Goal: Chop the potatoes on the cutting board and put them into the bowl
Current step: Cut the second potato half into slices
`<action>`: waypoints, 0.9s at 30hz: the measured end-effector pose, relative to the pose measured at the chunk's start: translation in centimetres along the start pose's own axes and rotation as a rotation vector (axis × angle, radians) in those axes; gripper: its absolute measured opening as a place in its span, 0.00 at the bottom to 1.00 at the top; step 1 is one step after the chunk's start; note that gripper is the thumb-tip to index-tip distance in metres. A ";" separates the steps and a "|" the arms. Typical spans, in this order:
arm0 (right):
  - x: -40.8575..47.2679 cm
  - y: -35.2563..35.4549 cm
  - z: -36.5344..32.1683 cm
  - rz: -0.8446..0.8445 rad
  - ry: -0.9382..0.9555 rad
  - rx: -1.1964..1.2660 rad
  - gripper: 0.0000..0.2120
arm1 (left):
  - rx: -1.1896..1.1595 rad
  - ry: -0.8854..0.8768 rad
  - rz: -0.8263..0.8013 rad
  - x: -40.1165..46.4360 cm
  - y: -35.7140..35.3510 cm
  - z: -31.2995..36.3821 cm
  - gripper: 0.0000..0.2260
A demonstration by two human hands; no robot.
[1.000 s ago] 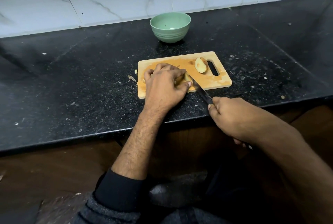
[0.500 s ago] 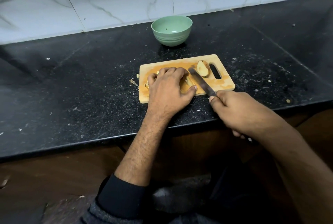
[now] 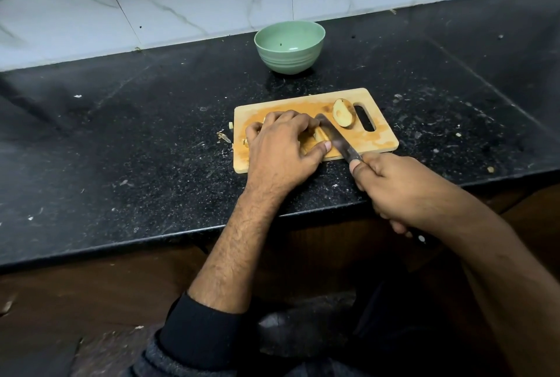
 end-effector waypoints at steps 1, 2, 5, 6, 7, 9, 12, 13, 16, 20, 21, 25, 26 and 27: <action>0.0 0.0 -0.1 -0.012 -0.008 0.014 0.17 | -0.002 0.001 0.004 0.0 0.0 0.0 0.18; 0.1 0.0 -0.2 -0.024 -0.014 0.026 0.17 | -0.001 0.001 0.006 0.0 0.1 0.0 0.17; 0.2 0.2 -0.6 -0.043 -0.026 0.012 0.14 | -0.009 -0.001 -0.003 0.1 0.0 0.0 0.17; 0.1 0.2 -0.7 -0.032 -0.027 -0.020 0.14 | -0.014 -0.001 -0.005 0.1 0.0 0.0 0.16; 0.0 0.3 -0.8 -0.011 -0.023 -0.062 0.14 | -0.018 0.001 -0.007 0.2 0.0 0.0 0.17; -0.2 0.2 -0.8 0.037 -0.001 -0.141 0.16 | -0.022 0.007 -0.006 0.2 0.0 0.0 0.16; -0.3 -0.1 -0.7 0.079 0.022 -0.173 0.17 | -0.008 0.016 0.005 0.3 0.0 0.3 0.16; -0.3 -0.2 -0.7 0.077 0.022 -0.166 0.17 | -0.002 0.017 0.006 0.4 0.0 0.3 0.16; 0.0 -0.3 -0.5 0.046 0.006 -0.111 0.16 | -0.008 0.018 0.006 0.4 -0.2 0.3 0.17; 0.2 -0.3 -0.5 0.004 -0.014 -0.091 0.15 | -0.022 0.016 0.007 0.4 -0.1 0.2 0.17; 0.2 -0.3 -0.5 -0.001 -0.015 -0.086 0.15 | -0.030 0.015 0.003 0.4 -0.1 0.2 0.17; 0.3 0.1 -0.5 -0.041 -0.017 -0.041 0.14 | -0.073 0.017 -0.030 0.6 -0.1 -0.2 0.18; 0.4 0.2 -0.5 -0.053 -0.018 -0.031 0.14 | -0.083 0.019 -0.041 0.6 -0.1 -0.2 0.18; 0.5 0.4 -0.5 -0.064 -0.021 -0.024 0.14 | -0.091 0.022 -0.049 0.7 -0.1 -0.3 0.17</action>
Point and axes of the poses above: each hand's wrist, its own x-axis towards the middle knuckle, its own y-axis out of the back of the hand, z = x × y, the point moved 4 cm from there along x, towards the middle knuckle, and after that the axes turned 8 degrees about x, right-handed, at the moved point
